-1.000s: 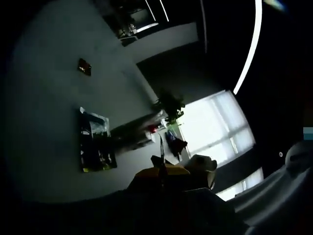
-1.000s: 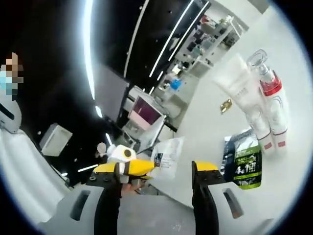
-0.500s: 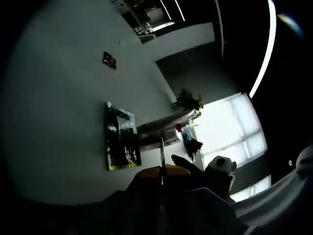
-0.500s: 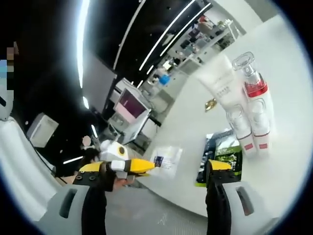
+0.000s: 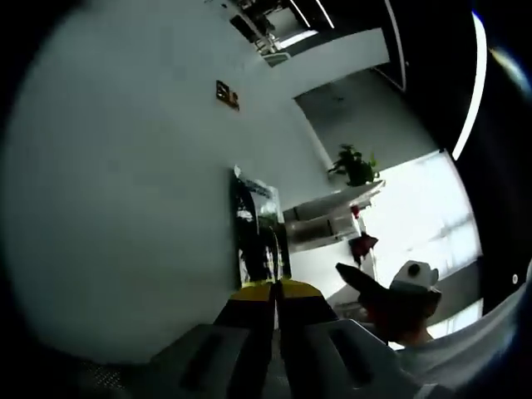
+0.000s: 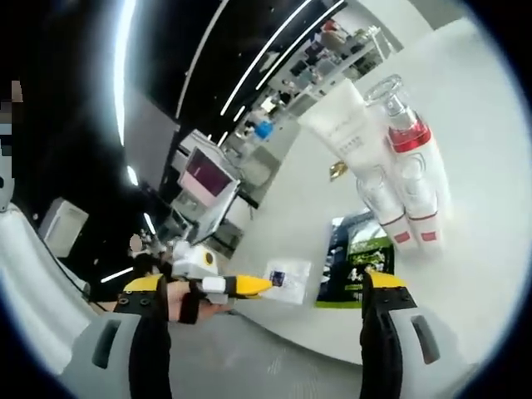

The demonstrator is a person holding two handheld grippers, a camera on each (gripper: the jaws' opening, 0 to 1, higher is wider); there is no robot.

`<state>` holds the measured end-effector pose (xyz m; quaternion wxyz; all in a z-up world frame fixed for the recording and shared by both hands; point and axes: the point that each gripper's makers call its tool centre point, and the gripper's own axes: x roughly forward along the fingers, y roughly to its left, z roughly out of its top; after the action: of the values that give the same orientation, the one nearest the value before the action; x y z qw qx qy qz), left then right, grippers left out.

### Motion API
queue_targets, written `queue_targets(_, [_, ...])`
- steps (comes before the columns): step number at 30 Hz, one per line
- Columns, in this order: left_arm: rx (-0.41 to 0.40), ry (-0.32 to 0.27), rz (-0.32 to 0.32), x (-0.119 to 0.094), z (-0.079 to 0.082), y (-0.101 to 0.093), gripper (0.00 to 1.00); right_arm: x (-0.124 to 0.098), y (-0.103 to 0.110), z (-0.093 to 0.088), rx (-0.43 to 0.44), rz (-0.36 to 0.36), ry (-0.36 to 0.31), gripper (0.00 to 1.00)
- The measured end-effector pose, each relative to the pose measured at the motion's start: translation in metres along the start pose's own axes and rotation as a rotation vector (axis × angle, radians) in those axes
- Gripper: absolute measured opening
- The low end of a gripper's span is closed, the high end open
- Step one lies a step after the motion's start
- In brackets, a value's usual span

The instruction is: Arrange the skincare products in the storage area until every visible bottle or jar stands upright without overlapping.

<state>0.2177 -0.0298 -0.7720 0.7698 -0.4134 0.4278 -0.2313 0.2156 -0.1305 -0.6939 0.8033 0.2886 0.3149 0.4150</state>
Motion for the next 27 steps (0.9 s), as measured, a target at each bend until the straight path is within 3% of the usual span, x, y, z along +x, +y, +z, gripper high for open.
queue_targets(10, [-0.008,0.001,0.054,0.003,0.003,0.021,0.0,-0.002,-0.009,0.001,0.008,-0.026,0.01,0.99])
queue_targets(27, [-0.004,0.021,0.098,0.006,0.004,0.035,0.0,-0.003,-0.014,0.001,0.035,-0.039,0.005,0.99])
